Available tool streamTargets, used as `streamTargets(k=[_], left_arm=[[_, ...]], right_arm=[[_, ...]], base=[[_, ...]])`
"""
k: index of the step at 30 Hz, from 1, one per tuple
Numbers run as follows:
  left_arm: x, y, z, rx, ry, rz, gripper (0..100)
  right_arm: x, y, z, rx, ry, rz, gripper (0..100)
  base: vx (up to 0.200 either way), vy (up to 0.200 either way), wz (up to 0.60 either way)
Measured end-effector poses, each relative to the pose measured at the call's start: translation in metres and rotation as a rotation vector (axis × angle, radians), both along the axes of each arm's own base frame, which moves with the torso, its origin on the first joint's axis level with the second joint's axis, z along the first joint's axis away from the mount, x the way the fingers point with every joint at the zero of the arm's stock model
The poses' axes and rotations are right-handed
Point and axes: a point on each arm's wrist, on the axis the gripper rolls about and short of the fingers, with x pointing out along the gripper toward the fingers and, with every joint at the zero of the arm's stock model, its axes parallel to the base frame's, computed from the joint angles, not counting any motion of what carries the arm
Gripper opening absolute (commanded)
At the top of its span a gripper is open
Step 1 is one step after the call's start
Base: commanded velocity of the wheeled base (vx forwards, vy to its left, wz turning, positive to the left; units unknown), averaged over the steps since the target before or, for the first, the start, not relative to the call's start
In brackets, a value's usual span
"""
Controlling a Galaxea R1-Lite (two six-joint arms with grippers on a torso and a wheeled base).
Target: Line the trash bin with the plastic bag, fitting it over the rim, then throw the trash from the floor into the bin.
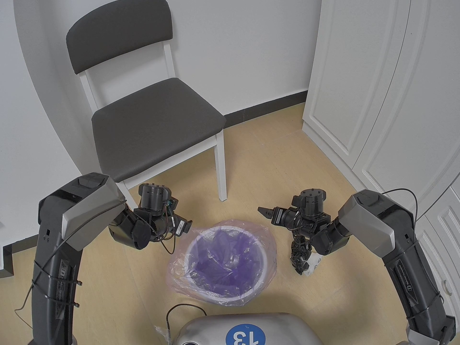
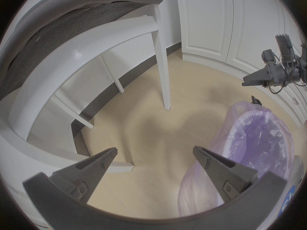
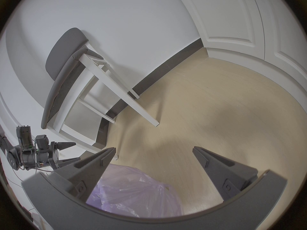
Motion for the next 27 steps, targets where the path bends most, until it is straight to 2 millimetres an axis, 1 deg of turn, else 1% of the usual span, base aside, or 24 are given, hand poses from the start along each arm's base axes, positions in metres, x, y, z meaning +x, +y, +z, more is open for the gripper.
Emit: streamTargets(k=[7,13,16,17,19,22,25,27], left_arm=[[0.002,0.001,-0.003,0.025,0.026,-0.011,100],[0.010,-0.001,0.005,0.022,-0.012,-0.022,100],[0.013,-0.006,0.010,0.013,-0.032,-0.027,100],[0.014,-0.010,0.012,0.008,-0.045,-0.033,100],[0.014,-0.024,0.018,-0.012,-0.074,-0.054,100],[0.011,-0.050,0.022,-0.044,-0.104,-0.093,100],[0.012,-0.063,0.016,-0.054,-0.114,-0.110,100],[0.013,-0.067,0.010,-0.063,-0.130,-0.107,100]], right_arm=[[0.000,0.000,0.000,0.000,0.000,-0.001,100],[0.000,0.000,0.000,-0.001,-0.001,-0.002,100],[0.000,0.000,0.000,-0.001,-0.001,-0.002,100],[0.000,0.000,0.000,-0.001,-0.001,-0.001,100],[0.000,0.000,0.000,-0.002,-0.001,-0.001,100],[0.000,0.000,0.000,-0.001,0.000,0.000,100],[0.000,0.000,0.000,0.000,0.000,-0.002,100],[0.000,0.000,0.000,0.000,0.000,-0.002,100]], base=[[0.000,0.000,0.00],[0.000,0.000,0.00],[0.000,0.000,0.00],[0.000,0.000,0.00],[0.000,0.000,0.00],[0.000,0.000,0.00],[0.000,0.000,0.00],[0.000,0.000,0.00]])
